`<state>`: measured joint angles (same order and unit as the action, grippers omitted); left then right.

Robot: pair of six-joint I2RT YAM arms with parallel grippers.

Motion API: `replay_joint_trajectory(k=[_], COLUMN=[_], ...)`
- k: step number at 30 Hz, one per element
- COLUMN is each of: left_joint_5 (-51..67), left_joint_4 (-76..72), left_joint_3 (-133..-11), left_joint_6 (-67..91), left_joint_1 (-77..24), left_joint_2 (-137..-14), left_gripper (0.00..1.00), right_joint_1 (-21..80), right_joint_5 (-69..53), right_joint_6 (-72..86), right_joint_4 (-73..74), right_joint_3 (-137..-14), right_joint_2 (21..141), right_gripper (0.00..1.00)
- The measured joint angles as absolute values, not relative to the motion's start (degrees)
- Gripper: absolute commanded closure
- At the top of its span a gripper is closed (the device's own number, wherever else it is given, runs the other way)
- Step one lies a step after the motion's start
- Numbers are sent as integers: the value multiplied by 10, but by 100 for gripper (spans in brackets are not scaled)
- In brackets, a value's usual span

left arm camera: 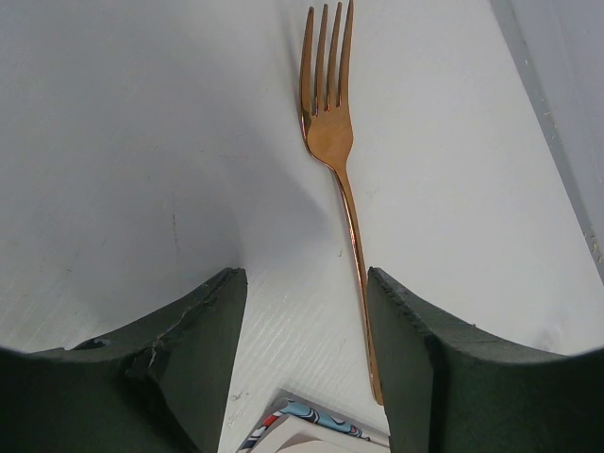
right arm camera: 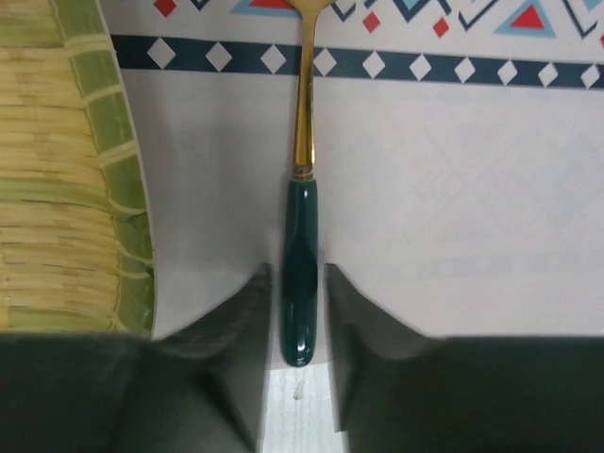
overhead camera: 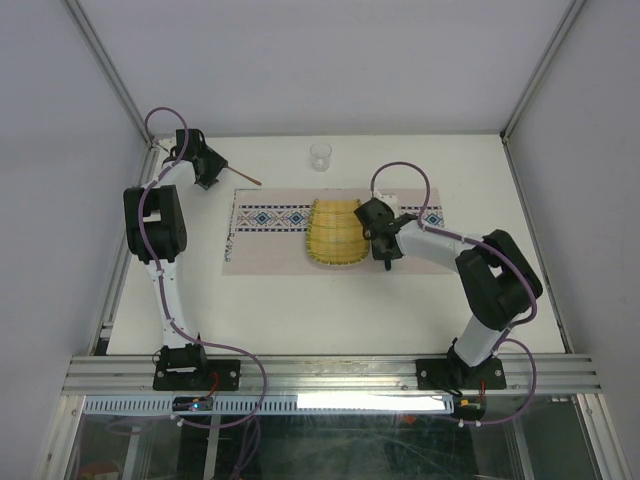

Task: Set the dinner table for one person
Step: Place the spoon on the napkin.

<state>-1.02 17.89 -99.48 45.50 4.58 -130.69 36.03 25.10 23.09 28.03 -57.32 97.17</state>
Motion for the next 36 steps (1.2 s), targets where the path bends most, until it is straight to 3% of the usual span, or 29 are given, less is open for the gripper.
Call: replay_joint_trajectory(k=[4, 5, 21, 36], left_joint_5=[-10, -10, -9, 15], left_joint_4=[179, 179, 179, 215], left_joint_3=[-995, -995, -995, -1044], left_joint_6=[455, 455, 455, 455], left_joint_1=[46, 46, 46, 32], left_joint_2=[-1307, -1307, -1307, -1328], left_gripper=[44, 43, 43, 44], right_joint_1=[369, 371, 389, 389], right_joint_5=[266, 271, 369, 384], right_joint_6=[238, 238, 222, 166], right_joint_4=[297, 302, 367, 340], right_joint_3=[-578, -580, -662, -675], right_joint_2=[971, 969, 863, 860], right_gripper=[6, 1, 1, 1])
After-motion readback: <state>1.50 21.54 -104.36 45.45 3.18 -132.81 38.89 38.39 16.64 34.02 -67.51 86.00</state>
